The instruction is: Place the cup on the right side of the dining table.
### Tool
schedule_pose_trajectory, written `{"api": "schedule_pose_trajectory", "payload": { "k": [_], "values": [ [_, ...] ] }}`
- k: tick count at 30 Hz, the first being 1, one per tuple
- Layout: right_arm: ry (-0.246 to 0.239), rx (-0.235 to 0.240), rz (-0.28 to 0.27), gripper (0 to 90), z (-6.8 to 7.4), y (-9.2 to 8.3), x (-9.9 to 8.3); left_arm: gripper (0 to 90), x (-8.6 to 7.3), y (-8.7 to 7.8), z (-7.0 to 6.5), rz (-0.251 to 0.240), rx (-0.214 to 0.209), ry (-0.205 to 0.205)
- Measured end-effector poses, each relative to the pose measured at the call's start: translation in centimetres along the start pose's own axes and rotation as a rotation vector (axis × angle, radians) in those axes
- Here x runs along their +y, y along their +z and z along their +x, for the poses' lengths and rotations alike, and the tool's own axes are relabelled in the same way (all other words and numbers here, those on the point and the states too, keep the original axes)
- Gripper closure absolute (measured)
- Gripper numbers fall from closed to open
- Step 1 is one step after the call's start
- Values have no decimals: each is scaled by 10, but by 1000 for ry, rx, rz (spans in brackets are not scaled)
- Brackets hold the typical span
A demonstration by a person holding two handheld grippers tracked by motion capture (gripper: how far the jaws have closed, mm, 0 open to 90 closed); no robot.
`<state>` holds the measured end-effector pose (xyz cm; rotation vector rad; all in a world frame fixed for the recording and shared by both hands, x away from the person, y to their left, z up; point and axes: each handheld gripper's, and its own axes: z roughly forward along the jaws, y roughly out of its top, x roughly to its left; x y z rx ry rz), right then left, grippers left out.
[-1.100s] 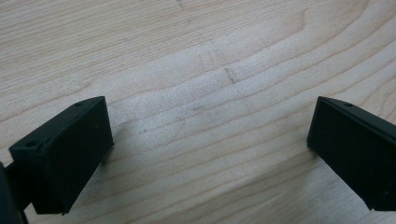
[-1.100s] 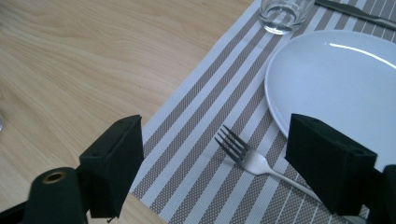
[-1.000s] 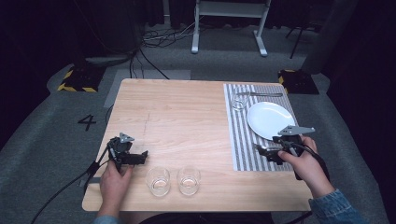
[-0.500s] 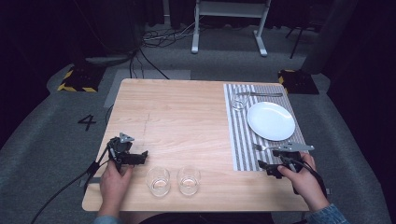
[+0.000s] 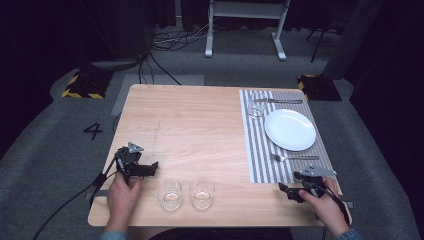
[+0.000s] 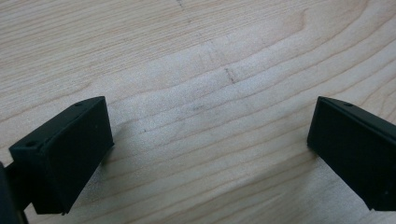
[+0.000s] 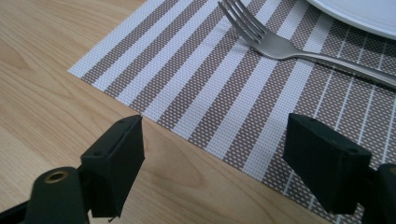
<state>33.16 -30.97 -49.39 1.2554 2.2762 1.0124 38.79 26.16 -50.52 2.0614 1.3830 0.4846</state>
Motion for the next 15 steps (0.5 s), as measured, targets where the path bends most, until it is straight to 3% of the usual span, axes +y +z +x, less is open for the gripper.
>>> {"api": "schedule_pose_trajectory", "payload": {
  "k": [7, 12, 15],
  "values": [
    [8, 6, -36, 205, -1, 0, -12, 3, 0, 0, 0, 0, 0, 0],
    [-67, -7, -13, 172, 3, 1, -13, 3, 0, 0, 0, 0, -1, -1],
    [-66, -4, -11, 166, 2, 1, -13, 3, 0, 0, 0, 0, -1, 0]
  ]
}}
